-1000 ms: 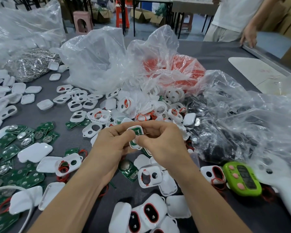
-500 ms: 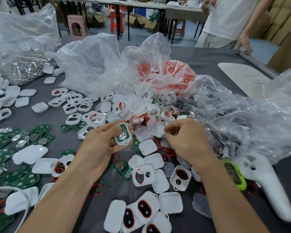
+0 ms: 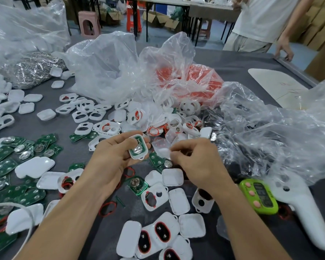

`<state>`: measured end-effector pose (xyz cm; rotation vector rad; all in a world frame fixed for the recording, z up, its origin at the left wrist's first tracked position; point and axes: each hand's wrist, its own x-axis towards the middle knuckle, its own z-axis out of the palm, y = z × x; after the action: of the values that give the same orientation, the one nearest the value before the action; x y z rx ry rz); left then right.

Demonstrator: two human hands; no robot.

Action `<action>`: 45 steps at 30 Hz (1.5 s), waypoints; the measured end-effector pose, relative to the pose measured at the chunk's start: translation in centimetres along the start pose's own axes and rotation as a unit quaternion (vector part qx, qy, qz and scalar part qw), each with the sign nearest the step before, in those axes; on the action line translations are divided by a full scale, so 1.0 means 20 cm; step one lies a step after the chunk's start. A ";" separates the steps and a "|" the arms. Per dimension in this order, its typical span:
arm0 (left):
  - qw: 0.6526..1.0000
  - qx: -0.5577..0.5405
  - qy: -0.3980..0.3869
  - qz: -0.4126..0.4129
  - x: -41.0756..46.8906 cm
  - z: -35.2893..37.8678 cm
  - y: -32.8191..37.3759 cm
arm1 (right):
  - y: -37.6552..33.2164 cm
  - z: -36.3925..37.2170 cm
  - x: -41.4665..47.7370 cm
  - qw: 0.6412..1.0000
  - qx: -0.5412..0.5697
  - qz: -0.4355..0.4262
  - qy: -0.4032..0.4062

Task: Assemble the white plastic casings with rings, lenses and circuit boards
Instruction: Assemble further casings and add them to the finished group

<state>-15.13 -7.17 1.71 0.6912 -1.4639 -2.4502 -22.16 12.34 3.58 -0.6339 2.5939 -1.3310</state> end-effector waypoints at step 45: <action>0.997 0.072 -0.027 0.029 -0.03 0.02 -0.03 | 0.00 -0.01 -0.03 0.996 -0.082 0.008 -0.038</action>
<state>-14.75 -6.28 1.66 0.6055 -1.6695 -2.3551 -21.65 12.74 3.64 -0.6724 2.6585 -1.0741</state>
